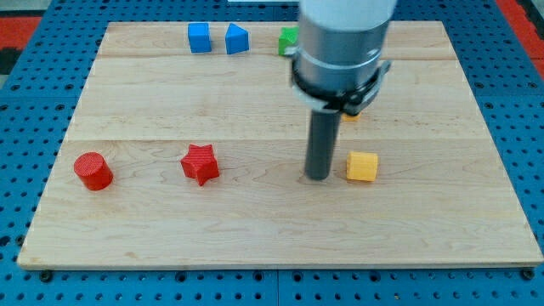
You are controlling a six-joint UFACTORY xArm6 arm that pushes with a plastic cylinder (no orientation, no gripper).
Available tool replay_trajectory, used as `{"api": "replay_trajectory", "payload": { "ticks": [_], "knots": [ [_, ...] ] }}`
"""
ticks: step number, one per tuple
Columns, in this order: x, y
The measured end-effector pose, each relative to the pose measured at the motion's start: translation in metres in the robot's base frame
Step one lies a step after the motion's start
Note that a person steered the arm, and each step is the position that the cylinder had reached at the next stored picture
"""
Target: Move the red circle parallel to the red star
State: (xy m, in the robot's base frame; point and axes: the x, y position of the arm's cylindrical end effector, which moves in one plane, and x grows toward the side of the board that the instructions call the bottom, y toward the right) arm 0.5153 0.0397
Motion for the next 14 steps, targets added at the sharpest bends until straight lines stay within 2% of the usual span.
{"api": "replay_trajectory", "payload": {
  "ticks": [1, 2, 3, 4, 6, 7, 8, 9, 11, 13, 14],
  "knots": [
    [0.039, -0.064],
    [0.039, -0.154],
    [-0.004, -0.212],
    [-0.017, -0.205],
    [-0.019, -0.132],
    [-0.019, -0.124],
    [-0.021, -0.166],
    [-0.043, -0.149],
    [-0.017, -0.125],
    [-0.008, -0.068],
    [0.026, -0.086]
  ]
}}
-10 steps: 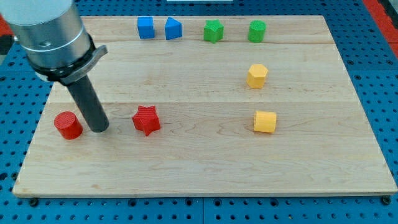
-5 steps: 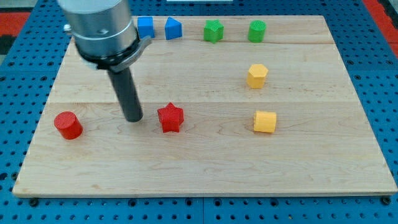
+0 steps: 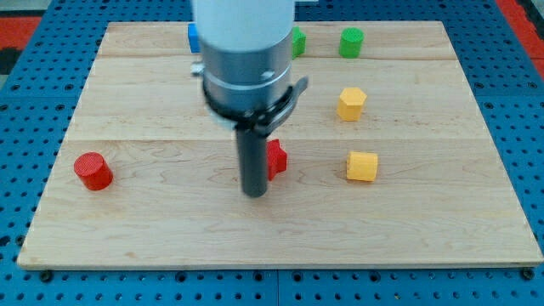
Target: Move the red circle parallel to the red star
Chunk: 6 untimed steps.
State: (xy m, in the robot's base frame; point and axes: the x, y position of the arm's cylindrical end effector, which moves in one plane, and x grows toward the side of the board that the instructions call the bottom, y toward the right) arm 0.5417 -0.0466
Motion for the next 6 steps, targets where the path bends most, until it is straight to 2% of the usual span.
{"api": "replay_trajectory", "payload": {
  "ticks": [1, 2, 3, 6],
  "knots": [
    [0.018, -0.107],
    [0.003, -0.216],
    [-0.03, -0.226],
    [-0.041, -0.116]
  ]
}}
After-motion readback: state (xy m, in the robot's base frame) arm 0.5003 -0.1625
